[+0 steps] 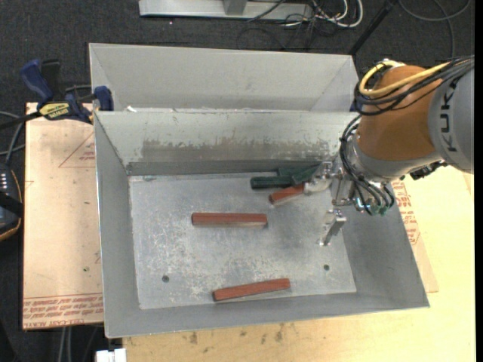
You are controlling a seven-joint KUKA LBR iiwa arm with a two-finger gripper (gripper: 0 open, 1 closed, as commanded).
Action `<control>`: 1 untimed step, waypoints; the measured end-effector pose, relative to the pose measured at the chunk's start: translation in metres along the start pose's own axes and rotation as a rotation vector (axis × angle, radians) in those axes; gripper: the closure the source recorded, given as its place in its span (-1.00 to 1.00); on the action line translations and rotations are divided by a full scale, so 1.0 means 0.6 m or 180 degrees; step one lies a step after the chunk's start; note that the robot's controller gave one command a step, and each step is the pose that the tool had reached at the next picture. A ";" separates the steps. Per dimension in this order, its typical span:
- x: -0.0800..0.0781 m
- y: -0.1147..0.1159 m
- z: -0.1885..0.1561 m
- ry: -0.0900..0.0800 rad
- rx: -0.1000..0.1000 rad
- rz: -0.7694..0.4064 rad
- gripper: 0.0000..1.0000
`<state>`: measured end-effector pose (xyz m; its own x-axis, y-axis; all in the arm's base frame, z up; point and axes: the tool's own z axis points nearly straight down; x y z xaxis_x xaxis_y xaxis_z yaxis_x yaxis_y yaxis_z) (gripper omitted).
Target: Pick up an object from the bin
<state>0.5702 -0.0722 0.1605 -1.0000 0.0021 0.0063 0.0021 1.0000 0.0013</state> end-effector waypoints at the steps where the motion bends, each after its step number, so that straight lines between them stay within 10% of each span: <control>1: -0.003 0.000 -0.007 -0.0024 0.0002 -0.0005 -1.00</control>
Offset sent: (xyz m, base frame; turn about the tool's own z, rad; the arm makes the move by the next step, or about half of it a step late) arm 0.0529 0.0639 -0.0560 -0.0288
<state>0.5719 -0.0721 0.1650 -1.0000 0.0006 -0.0011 0.0006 1.0000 0.0005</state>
